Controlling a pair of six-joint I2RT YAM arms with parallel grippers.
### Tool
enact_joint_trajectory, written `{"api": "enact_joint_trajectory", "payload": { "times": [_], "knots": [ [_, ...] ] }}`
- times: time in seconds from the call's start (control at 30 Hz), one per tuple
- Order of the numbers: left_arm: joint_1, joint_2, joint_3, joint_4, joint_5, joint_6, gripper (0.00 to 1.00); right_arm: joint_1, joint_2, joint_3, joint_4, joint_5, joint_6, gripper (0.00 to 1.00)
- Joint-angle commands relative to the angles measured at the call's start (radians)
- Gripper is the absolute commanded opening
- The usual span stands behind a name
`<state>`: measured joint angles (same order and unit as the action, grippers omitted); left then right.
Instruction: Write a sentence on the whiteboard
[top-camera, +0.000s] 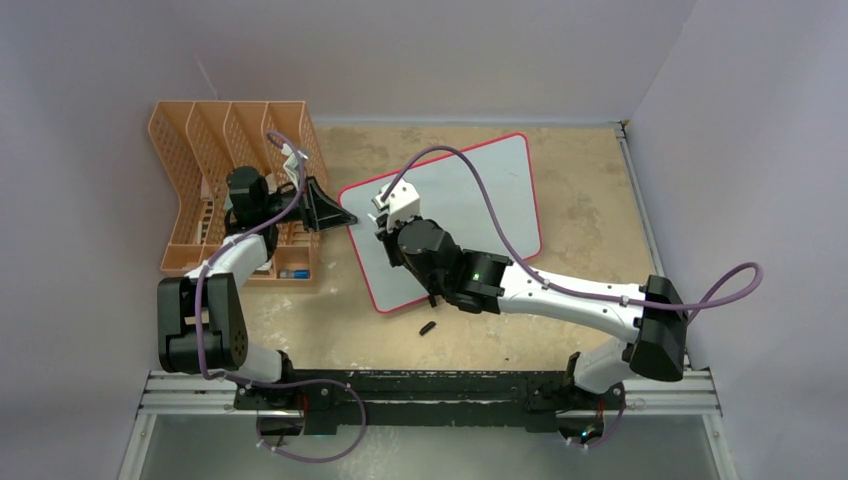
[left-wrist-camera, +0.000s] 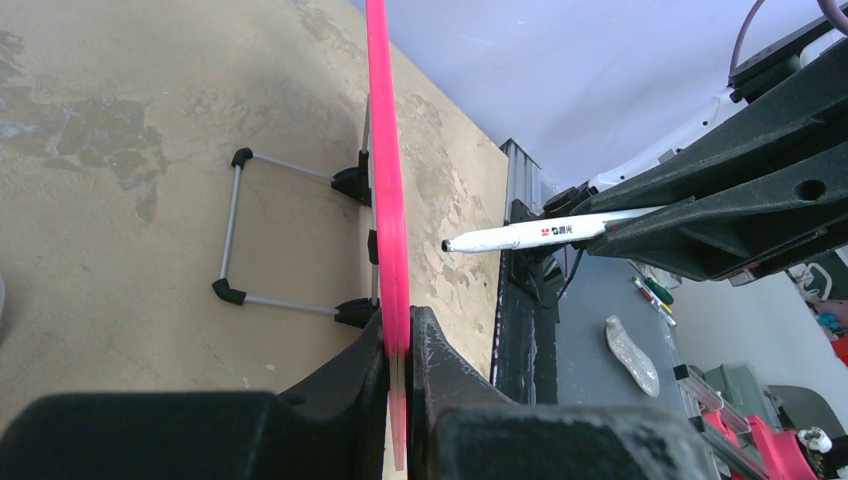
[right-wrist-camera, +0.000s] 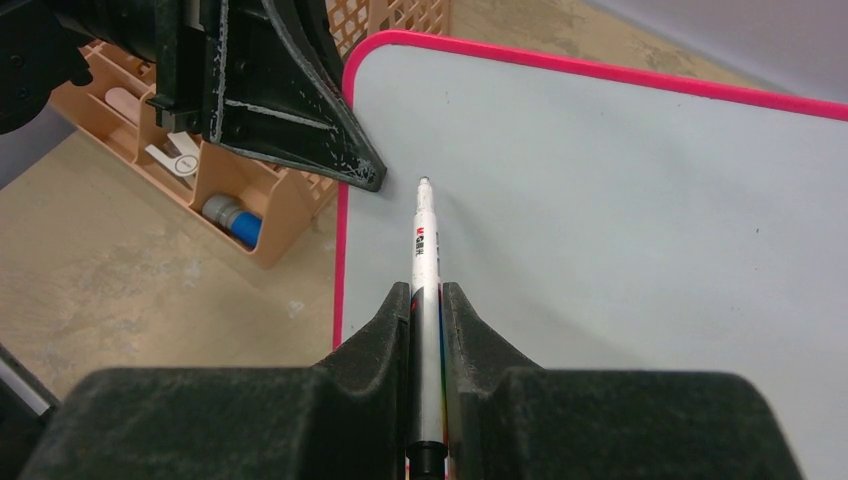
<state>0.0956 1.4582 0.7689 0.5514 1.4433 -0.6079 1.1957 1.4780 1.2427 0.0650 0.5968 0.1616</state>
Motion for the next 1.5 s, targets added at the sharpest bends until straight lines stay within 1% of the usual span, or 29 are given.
{"api": "enact_joint_trajectory", "payload": {
  "times": [0.0,0.4,0.9,1.2,1.47],
  "knots": [
    [-0.020,-0.015,0.013,-0.016,-0.003,0.029,0.00,0.004,0.003,0.063,0.047,0.034,-0.013,0.00],
    [-0.020,-0.015,0.014,-0.019,-0.001,0.030,0.00,0.003,0.057,0.111,0.052,0.078,-0.030,0.00],
    [-0.020,-0.015,0.016,-0.016,0.000,0.029,0.00,0.003,0.084,0.141,0.036,0.101,-0.043,0.00],
    [-0.021,-0.015,0.015,-0.017,0.000,0.029,0.00,0.004,0.098,0.157,0.018,0.088,-0.043,0.00],
    [-0.021,-0.018,0.014,-0.016,-0.001,0.033,0.00,0.004,0.114,0.198,-0.049,0.066,-0.019,0.00]
  ]
}}
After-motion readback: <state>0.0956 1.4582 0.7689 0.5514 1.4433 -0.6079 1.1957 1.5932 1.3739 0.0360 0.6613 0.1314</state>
